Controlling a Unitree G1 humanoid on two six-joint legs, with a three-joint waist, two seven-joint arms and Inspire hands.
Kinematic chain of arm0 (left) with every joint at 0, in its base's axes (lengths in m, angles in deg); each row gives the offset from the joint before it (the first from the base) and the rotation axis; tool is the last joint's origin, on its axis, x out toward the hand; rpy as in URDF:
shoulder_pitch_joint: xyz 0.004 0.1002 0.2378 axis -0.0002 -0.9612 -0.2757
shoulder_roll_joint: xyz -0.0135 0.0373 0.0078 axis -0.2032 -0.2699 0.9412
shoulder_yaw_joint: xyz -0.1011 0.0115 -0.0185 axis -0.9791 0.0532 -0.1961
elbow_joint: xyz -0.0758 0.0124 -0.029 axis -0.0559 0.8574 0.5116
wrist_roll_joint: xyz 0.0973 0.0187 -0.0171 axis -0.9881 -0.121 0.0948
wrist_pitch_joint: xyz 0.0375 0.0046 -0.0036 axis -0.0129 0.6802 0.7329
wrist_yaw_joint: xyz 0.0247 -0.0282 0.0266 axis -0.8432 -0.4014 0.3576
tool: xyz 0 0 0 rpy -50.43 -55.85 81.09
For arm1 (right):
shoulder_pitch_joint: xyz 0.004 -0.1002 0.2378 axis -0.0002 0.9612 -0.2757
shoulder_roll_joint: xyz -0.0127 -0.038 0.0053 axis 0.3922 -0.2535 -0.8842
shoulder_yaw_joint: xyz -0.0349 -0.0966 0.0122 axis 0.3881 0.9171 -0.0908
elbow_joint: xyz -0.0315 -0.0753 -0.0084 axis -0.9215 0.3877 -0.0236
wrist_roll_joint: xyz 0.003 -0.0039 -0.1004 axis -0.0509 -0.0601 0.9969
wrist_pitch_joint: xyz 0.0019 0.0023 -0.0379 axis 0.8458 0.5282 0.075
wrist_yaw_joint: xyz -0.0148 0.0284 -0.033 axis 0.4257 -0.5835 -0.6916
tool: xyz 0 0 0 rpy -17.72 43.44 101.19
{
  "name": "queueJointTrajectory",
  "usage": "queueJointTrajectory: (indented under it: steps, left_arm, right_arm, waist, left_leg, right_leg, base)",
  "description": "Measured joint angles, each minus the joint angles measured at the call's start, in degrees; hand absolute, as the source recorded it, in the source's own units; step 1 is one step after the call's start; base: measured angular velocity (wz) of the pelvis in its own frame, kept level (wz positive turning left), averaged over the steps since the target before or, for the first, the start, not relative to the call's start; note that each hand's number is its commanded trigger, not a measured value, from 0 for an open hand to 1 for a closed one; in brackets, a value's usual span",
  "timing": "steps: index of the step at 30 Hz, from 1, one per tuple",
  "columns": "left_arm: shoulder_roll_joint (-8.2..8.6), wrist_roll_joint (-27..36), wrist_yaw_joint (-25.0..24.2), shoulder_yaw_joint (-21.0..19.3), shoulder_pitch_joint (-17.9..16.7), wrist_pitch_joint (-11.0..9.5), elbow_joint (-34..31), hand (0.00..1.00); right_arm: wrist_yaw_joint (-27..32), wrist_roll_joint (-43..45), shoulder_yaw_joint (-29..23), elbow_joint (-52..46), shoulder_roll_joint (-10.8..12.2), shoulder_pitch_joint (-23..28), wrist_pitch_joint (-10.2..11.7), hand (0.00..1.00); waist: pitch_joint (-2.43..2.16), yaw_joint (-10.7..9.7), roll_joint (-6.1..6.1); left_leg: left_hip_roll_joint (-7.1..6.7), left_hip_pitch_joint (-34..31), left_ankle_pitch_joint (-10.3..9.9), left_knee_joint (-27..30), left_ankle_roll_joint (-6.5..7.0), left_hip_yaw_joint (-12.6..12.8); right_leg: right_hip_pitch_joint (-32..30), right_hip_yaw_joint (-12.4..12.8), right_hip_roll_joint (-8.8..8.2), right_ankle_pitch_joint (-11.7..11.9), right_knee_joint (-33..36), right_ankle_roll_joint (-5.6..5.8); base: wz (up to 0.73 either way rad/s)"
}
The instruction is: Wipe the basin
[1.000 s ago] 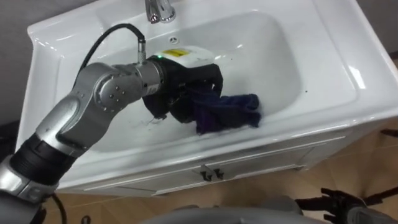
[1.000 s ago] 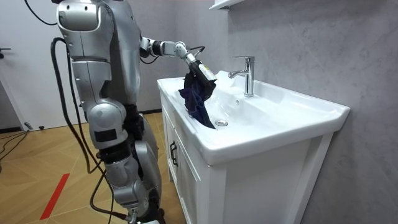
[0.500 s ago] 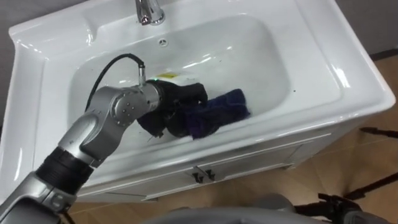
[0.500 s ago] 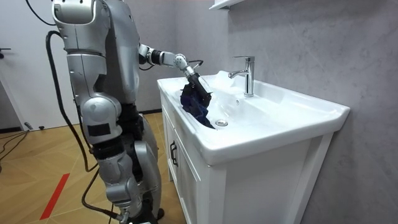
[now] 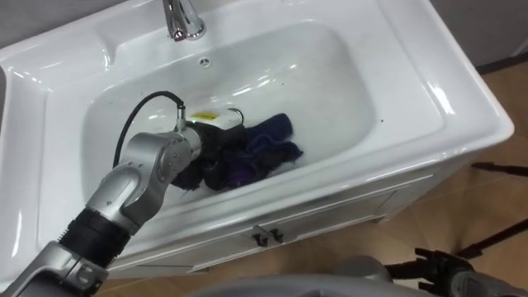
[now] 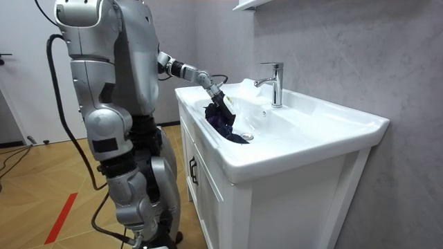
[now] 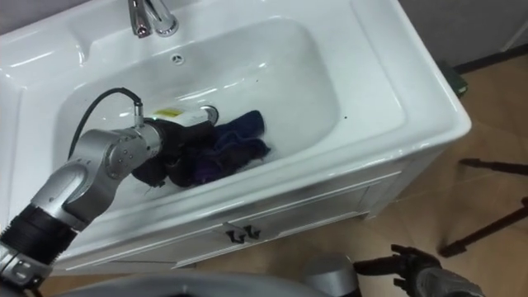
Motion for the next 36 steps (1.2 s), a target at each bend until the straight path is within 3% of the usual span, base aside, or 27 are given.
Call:
queueJointTrajectory:
  steps: [7,13,16,20,29,33,36]
  left_arm:
    - [0.64,-1.19,-1.82,0.03,0.58,2.39,0.97,1.00]
    - [0.63,-1.02,-5.31,0.27,1.33,5.12,1.22,1.00]
    - [0.60,-1.03,-5.99,-0.05,1.49,5.53,3.53,1.00]
    - [-1.53,-1.03,-8.22,-0.17,1.47,6.97,4.19,1.00]
    - [-2.19,-12.45,-9.03,-7.29,-3.01,7.05,10.67,1.00]
    - [-2.02,-17.81,-5.32,-8.57,-4.01,7.22,12.84,1.00]
    - [-1.40,-22.81,-1.87,-8.56,-6.71,7.53,13.50,1.00]
  right_arm:
    - [0.20,0.10,-1.66,-0.32,0.67,0.38,-0.26,0.00]
    - [1.29,1.18,-2.39,0.44,0.64,0.73,-2.58,0.00]
    - [2.19,2.19,-2.17,1.50,0.63,1.01,-3.94,0.00]
    - [2.14,2.37,-2.17,1.37,0.49,1.58,-4.72,0.00]
    - [2.14,8.57,-5.74,-0.33,0.64,1.82,-4.87,0.00]
    - [2.16,9.97,-6.04,-1.02,0.69,1.26,-4.49,0.00]
    - [1.81,13.31,-8.41,-2.94,1.07,1.37,-5.07,0.00]
  waist:
    - [0.12,-1.24,-0.16]
    - [0.24,-1.53,-0.20]
    - [0.27,-0.98,-0.02]
    - [0.33,-0.92,0.30]
    - [0.31,0.55,0.28]
    - [0.09,1.11,0.05]
    - [-0.23,1.56,-0.22]
  left_leg:
    - [0.15,0.35,0.00,0.01,0.00,0.81]
    - [0.08,1.36,-0.01,-0.12,-0.01,1.00]
    - [0.14,2.23,-0.15,0.08,-0.22,1.03]
    - [0.14,2.30,-0.32,0.17,-0.37,1.04]
    - [0.28,3.17,-0.88,0.24,-0.47,1.09]
    - [0.34,3.58,-1.34,0.46,-0.58,1.09]
    - [0.72,4.67,-1.71,0.91,-1.06,1.41]
  right_leg:
    - [0.68,-0.08,0.03,0.02,-0.81,-0.02]
    - [1.72,-0.14,-0.11,0.01,-1.13,-0.01]
    - [2.76,-0.04,-0.07,-0.04,-1.05,-0.10]
    - [2.61,0.02,-0.08,-0.52,-0.91,-0.21]
    - [3.73,-0.04,0.02,-0.68,-1.08,-0.34]
    - [3.96,0.18,0.13,-0.90,-0.88,-0.22]
    - [4.65,1.63,0.55,-1.10,-0.76,-0.54]
  base:
    - [-0.01]
    - [-0.02]
    - [-0.03]
    - [0.00]
    - [-0.03]
    - [-0.03]
    - [-0.27]
